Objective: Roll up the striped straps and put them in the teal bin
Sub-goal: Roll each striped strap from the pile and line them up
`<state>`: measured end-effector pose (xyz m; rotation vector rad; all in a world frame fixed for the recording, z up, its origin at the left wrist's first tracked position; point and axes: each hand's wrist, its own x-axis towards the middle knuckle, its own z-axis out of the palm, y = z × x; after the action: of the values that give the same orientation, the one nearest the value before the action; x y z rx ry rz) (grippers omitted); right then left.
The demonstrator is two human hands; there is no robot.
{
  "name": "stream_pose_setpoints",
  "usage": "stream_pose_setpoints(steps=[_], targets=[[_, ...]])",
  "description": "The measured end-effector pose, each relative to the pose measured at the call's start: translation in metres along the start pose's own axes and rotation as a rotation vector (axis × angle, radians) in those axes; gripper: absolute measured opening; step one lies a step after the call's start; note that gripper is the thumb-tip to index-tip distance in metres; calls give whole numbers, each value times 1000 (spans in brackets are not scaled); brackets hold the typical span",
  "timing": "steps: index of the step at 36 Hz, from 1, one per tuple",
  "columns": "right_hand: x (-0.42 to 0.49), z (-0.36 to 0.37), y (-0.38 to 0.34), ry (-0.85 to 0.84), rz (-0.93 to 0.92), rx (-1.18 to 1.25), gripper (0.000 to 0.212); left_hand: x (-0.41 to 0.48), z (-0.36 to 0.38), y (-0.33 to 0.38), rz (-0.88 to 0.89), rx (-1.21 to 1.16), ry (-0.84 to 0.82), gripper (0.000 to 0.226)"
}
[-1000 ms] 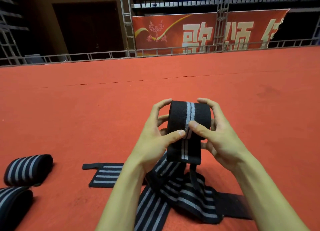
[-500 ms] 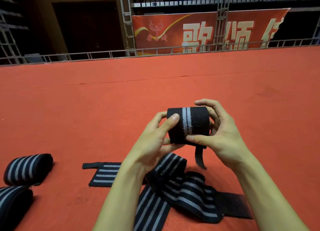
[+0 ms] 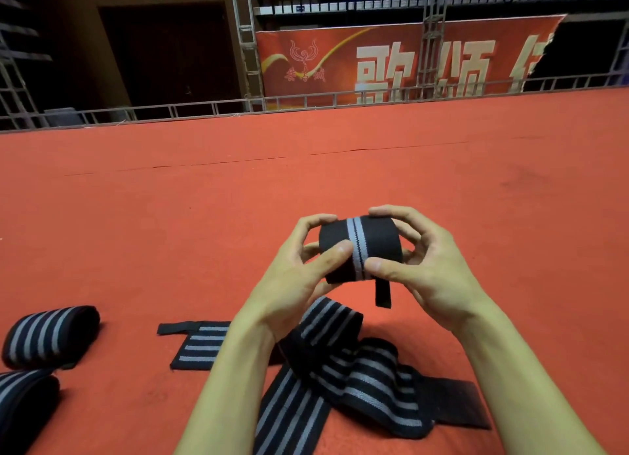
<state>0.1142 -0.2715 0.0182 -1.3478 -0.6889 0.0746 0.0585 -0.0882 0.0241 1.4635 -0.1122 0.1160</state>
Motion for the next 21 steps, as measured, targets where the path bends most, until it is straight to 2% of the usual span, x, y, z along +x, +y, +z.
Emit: stream_pose_setpoints(steps=[4,8,15,21], targets=[[0,-6,0,-48,56,-7,63,0,-2,-2,26,66,16,56],[-3,-12,-1,-96,164,-56,69,0,-2,-6,86,163,32,51],[-4,-12,-4,-83,136,-135,63,0,-6,-8,73,158,1,61],[-6,-11,-12,-74,105,-282,67,-3,-2,-10,87,203,-27,58]])
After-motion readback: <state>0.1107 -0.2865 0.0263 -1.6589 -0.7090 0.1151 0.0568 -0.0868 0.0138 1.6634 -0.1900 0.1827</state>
